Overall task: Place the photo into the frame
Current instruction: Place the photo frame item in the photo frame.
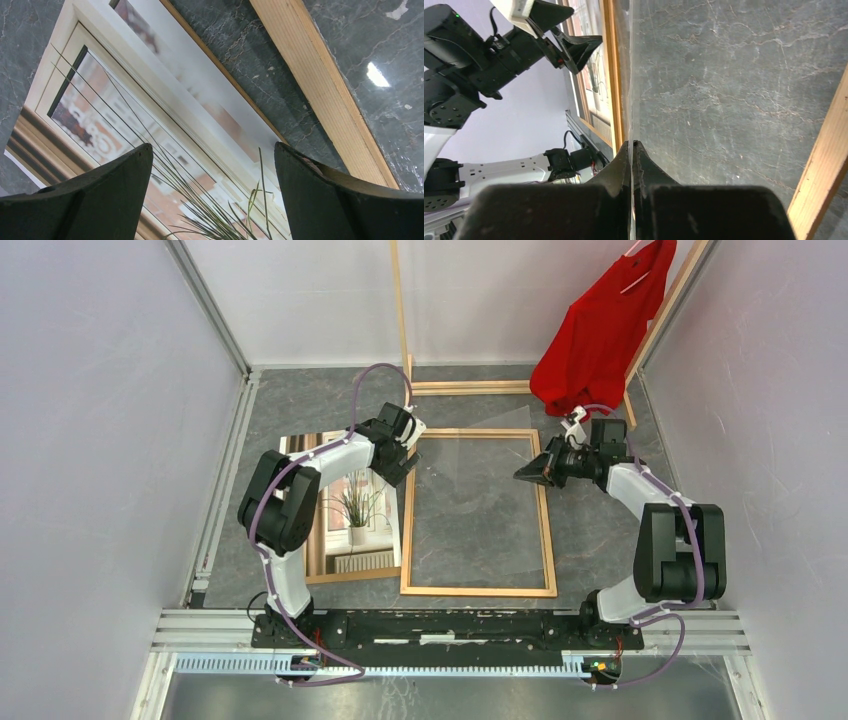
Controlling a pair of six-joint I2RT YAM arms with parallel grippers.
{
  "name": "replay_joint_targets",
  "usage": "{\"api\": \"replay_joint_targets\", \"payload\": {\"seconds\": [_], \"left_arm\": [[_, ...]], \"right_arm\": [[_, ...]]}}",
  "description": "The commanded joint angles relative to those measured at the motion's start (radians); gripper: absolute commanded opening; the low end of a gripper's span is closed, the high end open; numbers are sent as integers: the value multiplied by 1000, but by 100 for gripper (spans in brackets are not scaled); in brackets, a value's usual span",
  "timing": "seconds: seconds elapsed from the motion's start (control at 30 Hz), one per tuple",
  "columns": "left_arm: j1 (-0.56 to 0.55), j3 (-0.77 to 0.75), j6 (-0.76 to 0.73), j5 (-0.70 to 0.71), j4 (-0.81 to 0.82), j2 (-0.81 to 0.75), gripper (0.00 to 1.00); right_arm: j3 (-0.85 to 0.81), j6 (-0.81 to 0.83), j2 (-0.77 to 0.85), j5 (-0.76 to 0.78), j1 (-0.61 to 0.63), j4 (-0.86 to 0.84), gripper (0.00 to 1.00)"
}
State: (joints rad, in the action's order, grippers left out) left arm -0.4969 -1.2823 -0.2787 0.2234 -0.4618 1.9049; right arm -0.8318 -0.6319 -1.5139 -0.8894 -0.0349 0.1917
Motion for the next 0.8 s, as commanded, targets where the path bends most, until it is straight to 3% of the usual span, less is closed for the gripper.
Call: {"api": "replay_joint_targets", "payload": {"seconds": [0.0,0.23,0.77], "left_arm": [[-5,-25,65,-48,25,23,97],[-5,-42,81,-74,19,22,97],[-5,-16,81,-61,42,43,96]], "right_arm": [[-36,-65,37,-49,6,-99,0],[-35,-172,38,-83,23,-226,0],[29,-183,97,-112,24,-250,0]]}}
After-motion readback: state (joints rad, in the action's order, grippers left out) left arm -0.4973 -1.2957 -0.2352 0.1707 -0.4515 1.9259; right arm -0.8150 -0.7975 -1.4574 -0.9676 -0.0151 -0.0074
